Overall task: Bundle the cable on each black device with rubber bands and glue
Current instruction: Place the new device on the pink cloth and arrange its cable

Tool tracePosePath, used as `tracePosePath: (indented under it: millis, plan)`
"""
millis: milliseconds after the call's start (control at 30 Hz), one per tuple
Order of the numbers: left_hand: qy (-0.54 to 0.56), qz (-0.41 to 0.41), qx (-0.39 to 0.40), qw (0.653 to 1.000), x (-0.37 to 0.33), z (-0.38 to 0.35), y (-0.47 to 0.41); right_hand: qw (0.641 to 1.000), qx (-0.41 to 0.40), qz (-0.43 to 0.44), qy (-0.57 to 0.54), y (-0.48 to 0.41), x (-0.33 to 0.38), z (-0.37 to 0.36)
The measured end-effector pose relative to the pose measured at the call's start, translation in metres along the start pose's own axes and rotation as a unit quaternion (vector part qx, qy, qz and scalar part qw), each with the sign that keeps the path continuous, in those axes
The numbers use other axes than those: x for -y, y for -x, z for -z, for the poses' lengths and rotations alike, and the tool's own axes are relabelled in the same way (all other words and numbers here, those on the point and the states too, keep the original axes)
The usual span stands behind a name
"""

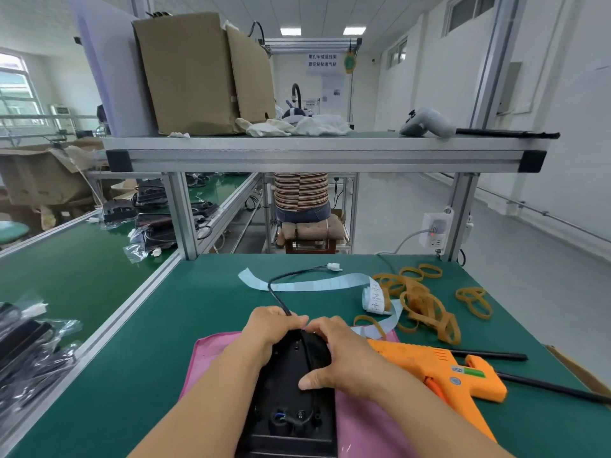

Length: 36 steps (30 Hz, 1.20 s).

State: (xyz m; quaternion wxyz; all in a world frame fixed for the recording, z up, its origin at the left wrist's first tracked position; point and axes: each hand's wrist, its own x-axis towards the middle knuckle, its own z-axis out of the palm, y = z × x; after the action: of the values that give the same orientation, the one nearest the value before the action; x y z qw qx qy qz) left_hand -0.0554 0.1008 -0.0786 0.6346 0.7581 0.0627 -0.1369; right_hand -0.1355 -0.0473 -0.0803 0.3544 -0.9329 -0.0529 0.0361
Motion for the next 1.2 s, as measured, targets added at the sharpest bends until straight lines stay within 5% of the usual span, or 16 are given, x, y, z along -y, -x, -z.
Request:
tracePosePath:
  millis: [300,633,733,867,1000,1200]
  plan:
    - [0.331,0.156,-0.058,0.929,0.019,0.046,-0.003,0.997,0.012,0.011,0.078,0.004,0.002,-0.002]
    - [0.476,0.053,-0.094,0.873,0.031,0.115,0.029,0.996,0.003,-0.007,0.088,0.008,0.006,-0.003]
    - [0.392,-0.011,-0.126,0.911,0.03,0.124,0.044,0.996,0.001,-0.013,0.088,0.008,0.007,-0.004]
    - [0.038,-0.128,-0.186,0.973,0.028,0.125,0.069,0.995,-0.005,-0.021,0.097,0.009,0.009,-0.005]
    - [-0.181,-0.197,-0.121,0.956,0.011,0.111,0.11,0.994,-0.01,-0.028,0.106,0.011,0.012,-0.007]
    - [-0.324,-0.247,0.041,0.912,0.015,0.058,0.159,0.992,-0.021,-0.046,0.115,0.011,0.016,-0.01]
